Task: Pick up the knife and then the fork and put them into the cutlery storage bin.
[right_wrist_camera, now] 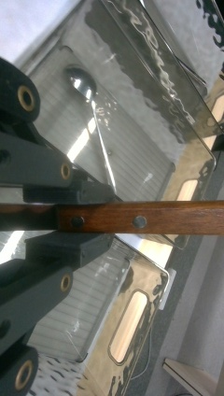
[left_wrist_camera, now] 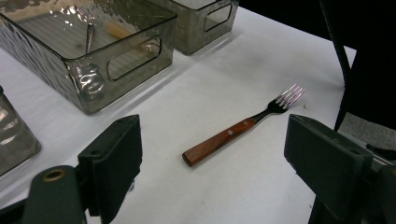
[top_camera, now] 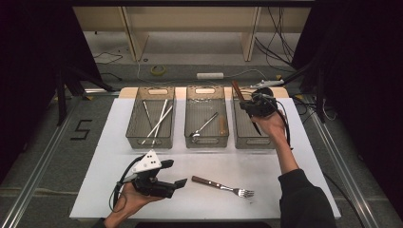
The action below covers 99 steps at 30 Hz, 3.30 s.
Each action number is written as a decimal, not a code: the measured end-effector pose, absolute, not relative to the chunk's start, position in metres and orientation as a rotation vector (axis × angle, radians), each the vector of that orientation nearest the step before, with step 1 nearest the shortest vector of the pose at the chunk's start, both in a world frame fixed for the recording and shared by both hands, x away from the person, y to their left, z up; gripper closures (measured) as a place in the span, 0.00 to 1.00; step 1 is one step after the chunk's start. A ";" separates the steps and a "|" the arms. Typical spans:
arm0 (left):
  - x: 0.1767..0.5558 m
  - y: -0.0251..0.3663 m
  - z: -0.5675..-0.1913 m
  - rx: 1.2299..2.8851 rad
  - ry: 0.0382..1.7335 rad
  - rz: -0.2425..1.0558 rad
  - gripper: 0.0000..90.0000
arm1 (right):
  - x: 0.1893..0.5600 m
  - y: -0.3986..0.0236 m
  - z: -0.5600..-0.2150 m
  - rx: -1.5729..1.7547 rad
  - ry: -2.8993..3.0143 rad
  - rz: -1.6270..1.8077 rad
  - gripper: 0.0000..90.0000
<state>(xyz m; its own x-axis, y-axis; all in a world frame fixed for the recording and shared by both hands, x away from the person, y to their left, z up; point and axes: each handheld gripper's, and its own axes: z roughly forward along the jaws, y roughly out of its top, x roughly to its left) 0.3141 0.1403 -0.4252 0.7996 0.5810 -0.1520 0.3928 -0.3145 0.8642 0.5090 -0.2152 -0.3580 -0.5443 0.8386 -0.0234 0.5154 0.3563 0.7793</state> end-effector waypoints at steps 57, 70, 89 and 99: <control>0.316 0.138 -0.426 1.972 0.718 0.232 0.21 | 0.516 -0.224 -0.385 1.389 2.162 0.985 0.46; 0.319 0.128 -0.428 2.007 0.702 0.206 0.21 | 0.439 -0.231 -0.374 1.120 2.318 1.163 0.37; 0.315 0.138 -0.428 1.945 0.724 0.228 0.21 | 0.386 -0.204 -0.394 0.940 2.537 1.153 0.34; 0.314 0.142 -0.426 1.923 0.731 0.242 0.21 | 0.377 -0.184 -0.402 0.852 2.680 1.042 0.34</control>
